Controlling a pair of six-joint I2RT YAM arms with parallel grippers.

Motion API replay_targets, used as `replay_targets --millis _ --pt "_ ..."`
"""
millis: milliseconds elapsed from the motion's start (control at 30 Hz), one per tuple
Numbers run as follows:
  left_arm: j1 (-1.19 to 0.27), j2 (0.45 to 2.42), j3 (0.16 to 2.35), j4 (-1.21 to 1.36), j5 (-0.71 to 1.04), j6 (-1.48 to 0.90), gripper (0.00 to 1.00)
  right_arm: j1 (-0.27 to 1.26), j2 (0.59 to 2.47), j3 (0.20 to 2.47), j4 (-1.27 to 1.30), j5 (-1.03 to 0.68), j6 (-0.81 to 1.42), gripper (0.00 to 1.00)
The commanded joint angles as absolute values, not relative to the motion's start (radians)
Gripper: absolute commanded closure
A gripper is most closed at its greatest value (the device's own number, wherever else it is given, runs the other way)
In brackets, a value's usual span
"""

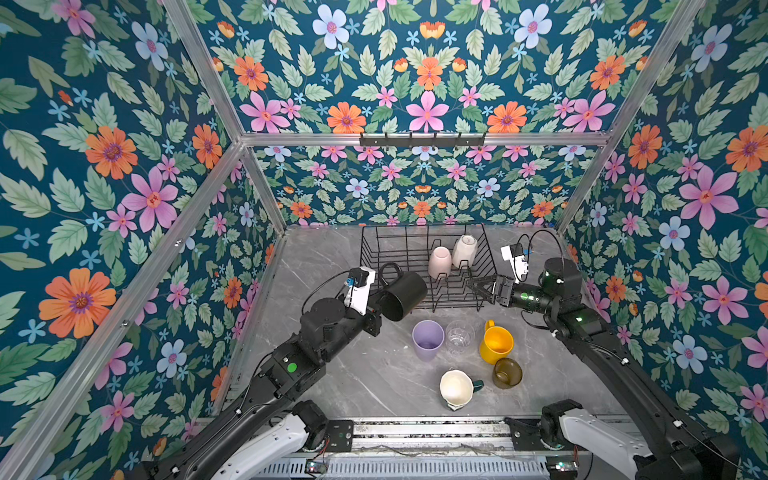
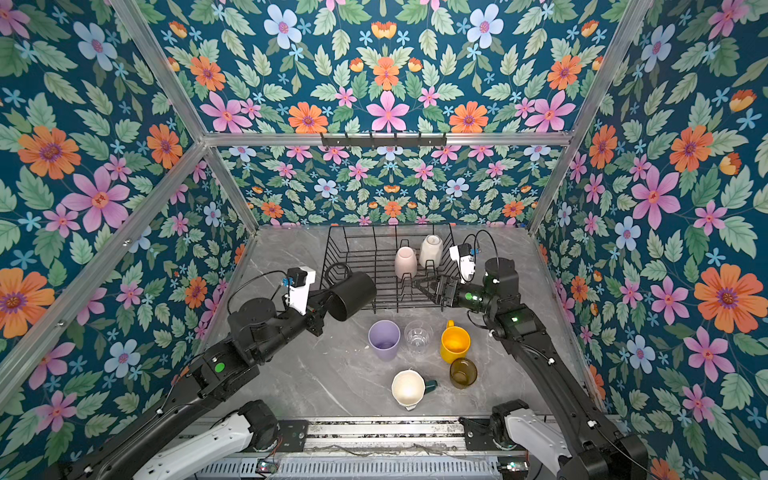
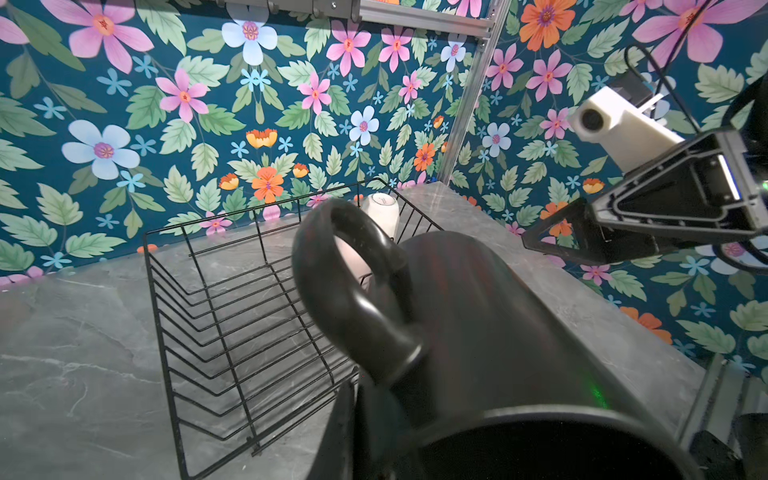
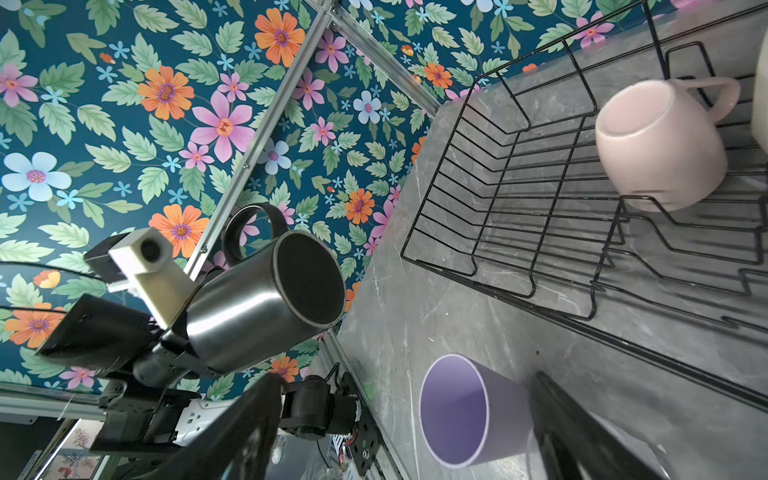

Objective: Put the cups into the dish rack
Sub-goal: 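Lift the black mug with the left gripper while the right gripper rises, then grasp the black mug's handle with the right gripper beside the left gripper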

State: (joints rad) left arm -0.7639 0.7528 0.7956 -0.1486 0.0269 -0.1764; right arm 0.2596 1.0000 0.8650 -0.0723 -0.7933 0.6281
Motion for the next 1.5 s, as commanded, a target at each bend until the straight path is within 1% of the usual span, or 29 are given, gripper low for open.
replay_targets --millis 0,133,200,233,300,400,533,633,733,933,1100,1467 --pt "-0.699 0.789 0.808 0.006 0.297 -0.187 1.00 0.259 0.990 0.887 -0.043 -0.832 0.602 0.08" --pt "-0.567 0.867 0.804 0.112 0.610 -0.229 1.00 0.259 0.974 0.913 -0.025 -0.893 0.619 0.08" --pt "-0.499 0.913 0.804 0.191 0.773 -0.265 1.00 0.259 0.951 0.903 -0.006 -0.898 0.633 0.05" --pt "-0.476 0.926 0.801 0.238 0.828 -0.286 1.00 0.259 0.944 0.898 0.004 -0.906 0.640 0.05" --pt "-0.434 0.946 0.783 0.357 0.924 -0.337 1.00 0.259 0.928 0.896 0.017 -0.935 0.649 0.04" --pt "-0.390 0.988 0.778 0.468 1.022 -0.376 1.00 0.259 0.906 0.881 0.054 -0.960 0.672 0.02" --pt "-0.375 1.040 0.782 0.582 1.147 -0.451 1.00 0.259 0.891 0.857 0.135 -0.988 0.722 0.01" --pt "-0.371 1.047 0.779 0.597 1.188 -0.441 1.00 0.261 0.902 0.843 0.186 -0.983 0.771 0.02" --pt "-0.363 1.045 0.785 0.537 1.205 -0.384 1.00 0.281 0.924 0.845 0.226 -0.993 0.795 0.02" --pt "-0.353 1.072 0.793 0.531 1.236 -0.370 1.00 0.344 0.971 0.901 0.185 -0.980 0.751 0.02" --pt "-0.351 1.082 0.806 0.532 1.243 -0.377 1.00 0.403 0.997 0.937 0.111 -0.908 0.676 0.02" --pt "-0.348 1.103 0.815 0.532 1.247 -0.388 1.00 0.446 1.055 0.945 0.218 -0.911 0.667 0.02"
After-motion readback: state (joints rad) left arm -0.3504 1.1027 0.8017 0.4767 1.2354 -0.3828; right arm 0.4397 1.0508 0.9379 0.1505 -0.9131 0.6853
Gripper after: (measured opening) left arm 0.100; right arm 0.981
